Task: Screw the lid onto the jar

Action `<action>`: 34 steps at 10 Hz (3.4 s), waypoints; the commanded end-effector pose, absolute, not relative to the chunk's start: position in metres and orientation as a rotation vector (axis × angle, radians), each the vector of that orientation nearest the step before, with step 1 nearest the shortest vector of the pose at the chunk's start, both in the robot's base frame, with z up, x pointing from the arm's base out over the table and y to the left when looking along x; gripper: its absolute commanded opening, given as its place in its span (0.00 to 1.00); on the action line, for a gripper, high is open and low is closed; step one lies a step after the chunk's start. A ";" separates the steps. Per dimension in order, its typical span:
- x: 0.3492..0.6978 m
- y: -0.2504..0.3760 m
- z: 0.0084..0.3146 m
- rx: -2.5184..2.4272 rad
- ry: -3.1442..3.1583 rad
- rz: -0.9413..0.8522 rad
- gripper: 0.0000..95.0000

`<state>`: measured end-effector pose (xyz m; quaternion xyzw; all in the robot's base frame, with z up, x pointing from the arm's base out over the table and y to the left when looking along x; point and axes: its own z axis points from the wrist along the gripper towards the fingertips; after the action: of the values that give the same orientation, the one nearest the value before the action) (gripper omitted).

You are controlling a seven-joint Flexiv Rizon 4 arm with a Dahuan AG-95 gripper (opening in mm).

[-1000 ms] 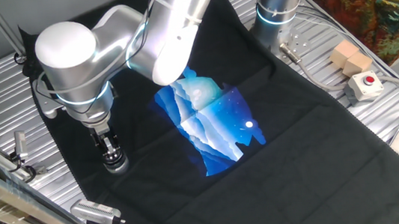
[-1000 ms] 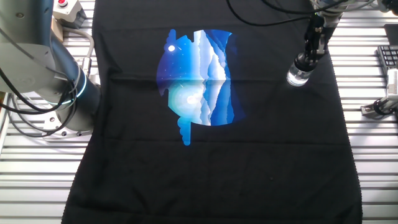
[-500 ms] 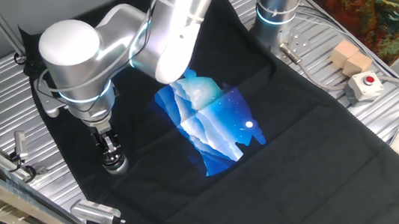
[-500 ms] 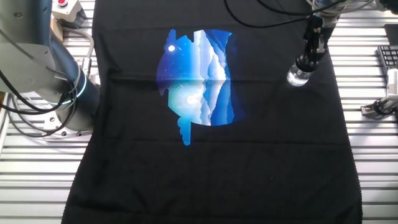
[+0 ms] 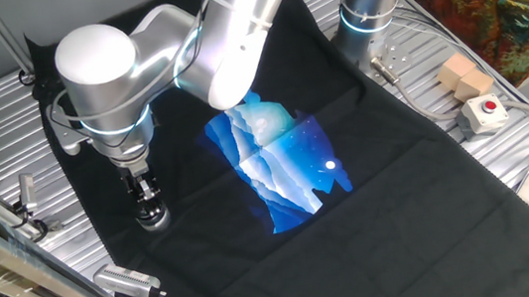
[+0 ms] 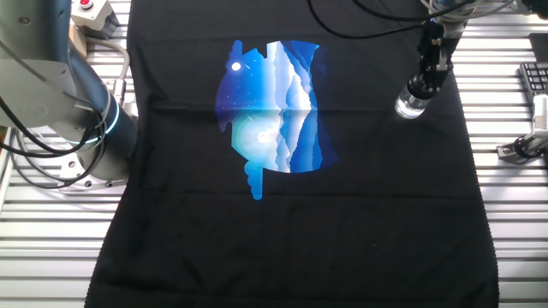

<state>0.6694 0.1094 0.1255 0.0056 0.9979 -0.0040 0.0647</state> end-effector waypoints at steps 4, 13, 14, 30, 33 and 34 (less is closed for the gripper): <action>0.669 0.109 0.126 -0.050 3.006 -0.016 0.60; 0.670 0.111 0.127 -0.344 2.982 0.041 0.80; 0.670 0.110 0.127 -0.352 2.982 0.043 1.00; 0.672 0.110 0.120 -0.312 3.050 0.037 1.00; 0.673 0.110 0.119 -0.313 3.054 0.039 1.00; 0.673 0.110 0.118 -0.314 3.054 0.038 1.00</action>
<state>0.6720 0.1095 0.1188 -0.1020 0.9940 0.0123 0.0363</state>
